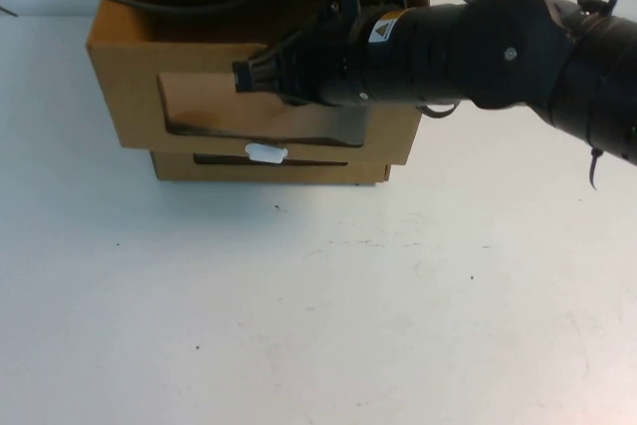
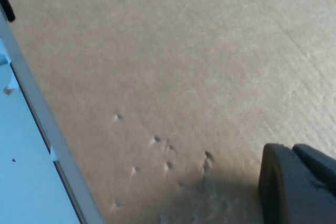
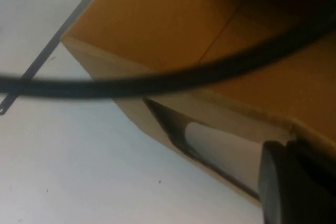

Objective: Close the shoe box
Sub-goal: Close the shoe box with your right arm

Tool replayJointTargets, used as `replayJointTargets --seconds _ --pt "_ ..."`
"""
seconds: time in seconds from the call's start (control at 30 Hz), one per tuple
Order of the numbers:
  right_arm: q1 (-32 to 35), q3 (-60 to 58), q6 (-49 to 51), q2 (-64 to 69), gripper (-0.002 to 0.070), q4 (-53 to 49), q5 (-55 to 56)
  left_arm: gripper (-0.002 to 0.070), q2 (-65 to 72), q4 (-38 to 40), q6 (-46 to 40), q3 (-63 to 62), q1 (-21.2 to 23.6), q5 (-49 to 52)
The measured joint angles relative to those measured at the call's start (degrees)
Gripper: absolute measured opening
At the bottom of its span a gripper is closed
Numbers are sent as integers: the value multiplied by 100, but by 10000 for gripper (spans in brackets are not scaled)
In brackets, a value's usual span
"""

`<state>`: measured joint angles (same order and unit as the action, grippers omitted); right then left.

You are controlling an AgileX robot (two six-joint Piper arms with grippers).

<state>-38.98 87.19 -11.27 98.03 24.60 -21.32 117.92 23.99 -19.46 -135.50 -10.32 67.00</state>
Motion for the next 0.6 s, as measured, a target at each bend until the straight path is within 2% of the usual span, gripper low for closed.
replayJointTargets --seconds 0.6 --pt "433 1626 -144 1178 -11 -291 -14 -2 0 -5 0 -9 0 13"
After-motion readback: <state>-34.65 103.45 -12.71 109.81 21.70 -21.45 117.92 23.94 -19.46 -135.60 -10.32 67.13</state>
